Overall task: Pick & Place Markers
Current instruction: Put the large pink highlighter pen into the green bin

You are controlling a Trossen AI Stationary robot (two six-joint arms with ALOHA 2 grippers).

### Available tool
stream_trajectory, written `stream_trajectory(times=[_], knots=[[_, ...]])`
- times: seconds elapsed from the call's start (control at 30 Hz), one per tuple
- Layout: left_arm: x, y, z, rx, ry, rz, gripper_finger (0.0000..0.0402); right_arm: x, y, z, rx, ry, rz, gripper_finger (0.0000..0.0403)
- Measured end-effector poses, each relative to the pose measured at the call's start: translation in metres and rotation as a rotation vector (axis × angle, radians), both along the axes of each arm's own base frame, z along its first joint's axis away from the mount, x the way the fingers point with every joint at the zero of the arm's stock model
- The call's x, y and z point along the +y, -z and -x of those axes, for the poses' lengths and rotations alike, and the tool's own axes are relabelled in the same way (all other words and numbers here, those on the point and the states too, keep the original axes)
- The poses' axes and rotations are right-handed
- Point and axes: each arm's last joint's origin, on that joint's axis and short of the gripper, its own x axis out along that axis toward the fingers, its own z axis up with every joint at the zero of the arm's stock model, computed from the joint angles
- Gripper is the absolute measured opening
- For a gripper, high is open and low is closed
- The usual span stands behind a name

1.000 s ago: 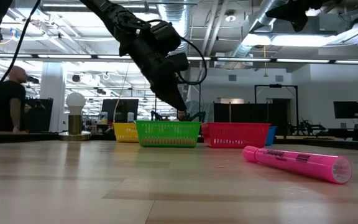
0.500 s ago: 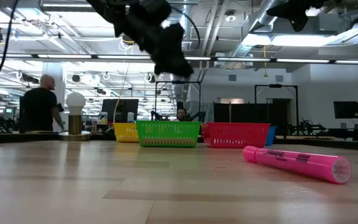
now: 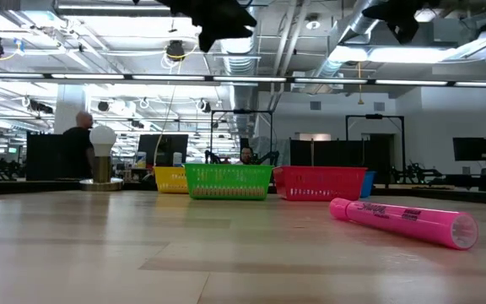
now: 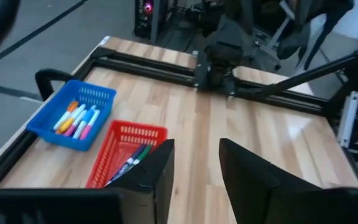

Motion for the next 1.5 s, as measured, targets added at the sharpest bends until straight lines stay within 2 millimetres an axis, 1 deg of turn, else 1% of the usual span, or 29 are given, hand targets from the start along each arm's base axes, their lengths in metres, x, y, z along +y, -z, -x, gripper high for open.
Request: stream_trajectory(times=[0.1, 0.27, 0.4, 0.53, 0.63, 0.8, 0.87, 0.93, 1.0, 1.13, 1.2, 1.37, 1.5], knots=[[-0.005, -0.002, 0.001, -0.006, 0.012, 0.006, 0.0122, 0.007, 0.001, -0.005, 0.000, -0.051, 0.000, 0.0221], [-0.009, -0.002, 0.001, -0.004, 0.007, 0.048, 0.0120, 0.023, -0.002, -0.017, -0.052, -0.146, -0.001, 0.0221], [-0.014, -0.002, 0.000, -0.005, 0.011, 0.073, 0.0120, 0.036, 0.001, -0.026, -0.048, -0.211, 0.005, 0.0221], [-0.019, -0.002, -0.001, -0.004, 0.025, 0.082, 0.0122, 0.045, 0.009, -0.039, -0.006, -0.245, 0.010, 0.0221], [-0.022, 0.000, -0.001, 0.014, 0.035, 0.078, 0.0124, 0.051, 0.017, -0.049, 0.037, -0.238, 0.008, 0.0221], [-0.024, 0.001, 0.004, 0.057, 0.045, 0.068, 0.0123, 0.057, 0.033, -0.068, 0.106, -0.233, -0.030, 0.0221], [-0.024, 0.000, 0.007, 0.042, 0.051, 0.050, 0.0122, 0.059, 0.038, -0.075, 0.144, -0.224, -0.052, 0.0221], [-0.025, 0.000, 0.014, 0.025, 0.053, 0.047, 0.0122, 0.060, 0.044, -0.082, 0.181, -0.213, -0.079, 0.0221], [-0.027, 0.006, 0.023, 0.015, 0.053, 0.046, 0.0122, 0.063, 0.047, -0.088, 0.208, -0.207, -0.103, 0.0221], [-0.030, 0.017, 0.048, -0.062, 0.042, 0.065, 0.0122, 0.072, 0.053, -0.100, 0.263, -0.210, -0.137, 0.0221], [-0.032, 0.021, 0.061, -0.112, 0.039, 0.075, 0.0122, 0.078, 0.058, -0.104, 0.320, -0.208, -0.162, 0.0221], [-0.039, 0.038, 0.094, -0.175, 0.050, 0.075, 0.0121, 0.095, 0.071, -0.116, 0.463, -0.182, -0.239, 0.0221], [-0.042, 0.049, 0.112, -0.244, 0.044, 0.090, 0.0121, 0.111, 0.086, -0.126, 0.572, -0.160, -0.309, 0.0221]])
